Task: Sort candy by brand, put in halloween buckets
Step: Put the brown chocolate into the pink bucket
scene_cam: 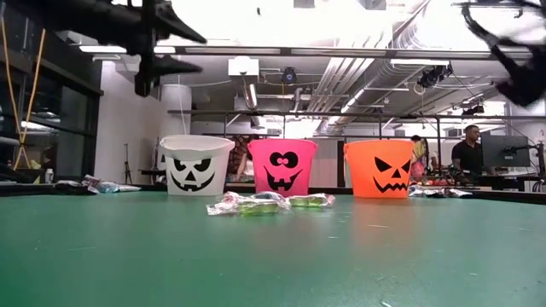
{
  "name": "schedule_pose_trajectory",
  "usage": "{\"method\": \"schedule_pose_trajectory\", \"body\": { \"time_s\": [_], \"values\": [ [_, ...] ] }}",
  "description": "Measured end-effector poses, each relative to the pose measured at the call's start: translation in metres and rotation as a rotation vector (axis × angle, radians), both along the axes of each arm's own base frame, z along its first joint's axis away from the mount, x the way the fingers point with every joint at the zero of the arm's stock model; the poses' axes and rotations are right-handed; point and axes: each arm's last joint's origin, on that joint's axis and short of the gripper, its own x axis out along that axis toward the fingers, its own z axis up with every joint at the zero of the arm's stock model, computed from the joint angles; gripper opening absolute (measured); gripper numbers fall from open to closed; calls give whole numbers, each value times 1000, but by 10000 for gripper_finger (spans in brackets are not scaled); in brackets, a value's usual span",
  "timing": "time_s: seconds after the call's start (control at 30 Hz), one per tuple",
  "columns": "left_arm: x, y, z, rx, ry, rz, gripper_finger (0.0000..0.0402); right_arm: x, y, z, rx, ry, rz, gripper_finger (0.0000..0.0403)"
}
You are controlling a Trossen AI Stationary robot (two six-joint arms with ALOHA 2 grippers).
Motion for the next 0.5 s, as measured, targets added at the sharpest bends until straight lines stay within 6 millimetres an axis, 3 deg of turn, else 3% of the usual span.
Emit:
{"method": "schedule_pose_trajectory", "body": {
  "time_s": [0.17, 0.27, 0.5],
  "values": [
    [-23, 10, 23, 32, -139, 73, 202, 11, -25, 45, -111, -160, -15, 2],
    [-36, 14, 37, 80, -238, 106, 202, 26, -46, 72, -228, -375, -50, 1],
    [-51, 17, 62, 158, -458, 152, 202, 81, -121, 110, -497, -876, -103, 0]
  ]
}}
